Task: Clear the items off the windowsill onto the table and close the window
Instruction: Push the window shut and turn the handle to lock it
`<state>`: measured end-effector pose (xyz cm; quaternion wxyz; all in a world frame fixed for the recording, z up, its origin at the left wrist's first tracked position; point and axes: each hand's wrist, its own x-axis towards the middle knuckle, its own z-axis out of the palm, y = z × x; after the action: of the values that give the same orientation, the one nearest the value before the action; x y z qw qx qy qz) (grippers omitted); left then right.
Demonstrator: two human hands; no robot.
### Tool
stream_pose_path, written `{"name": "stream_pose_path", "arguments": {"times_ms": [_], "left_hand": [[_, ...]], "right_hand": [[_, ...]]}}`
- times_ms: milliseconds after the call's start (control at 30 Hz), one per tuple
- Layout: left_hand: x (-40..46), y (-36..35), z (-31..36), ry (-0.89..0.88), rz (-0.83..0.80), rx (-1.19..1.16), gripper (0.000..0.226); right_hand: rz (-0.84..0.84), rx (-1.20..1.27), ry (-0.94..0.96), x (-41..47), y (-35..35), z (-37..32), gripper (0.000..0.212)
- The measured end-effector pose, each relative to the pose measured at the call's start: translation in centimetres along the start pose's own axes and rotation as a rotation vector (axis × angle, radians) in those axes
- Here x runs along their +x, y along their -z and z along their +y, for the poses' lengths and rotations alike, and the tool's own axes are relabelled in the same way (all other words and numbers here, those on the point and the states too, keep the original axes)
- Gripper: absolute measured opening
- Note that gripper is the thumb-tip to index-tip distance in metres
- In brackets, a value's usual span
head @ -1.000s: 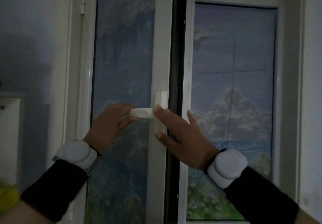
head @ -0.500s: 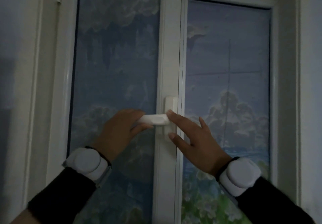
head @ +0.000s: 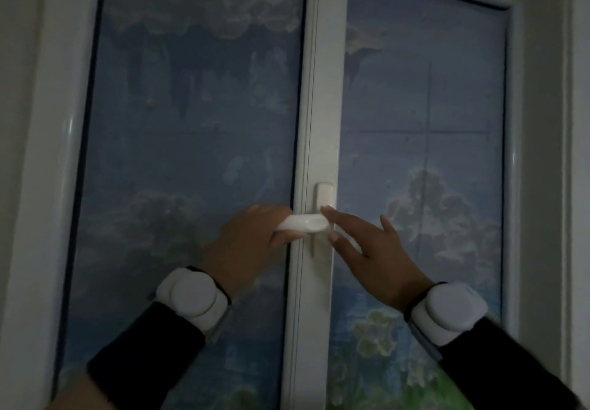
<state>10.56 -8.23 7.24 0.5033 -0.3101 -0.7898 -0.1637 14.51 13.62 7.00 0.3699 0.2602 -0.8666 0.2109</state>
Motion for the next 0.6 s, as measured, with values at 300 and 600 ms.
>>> {"name": "stream_pose_path", "arguments": {"times_ms": [300,600], "left_hand": [[2.3,-3.5,-3.2,-0.042,-0.081,0.048,0.053],[3.2,-5.8,-4.9,-0.03,-0.079,0.13,0.041]], "right_hand": [[-0.117,-0.008,-0.074,4.2,-2.1,3.7,0.044],[-0.188,-0.044,-0.063,6.1,-4.4,6.3,0.065]]}}
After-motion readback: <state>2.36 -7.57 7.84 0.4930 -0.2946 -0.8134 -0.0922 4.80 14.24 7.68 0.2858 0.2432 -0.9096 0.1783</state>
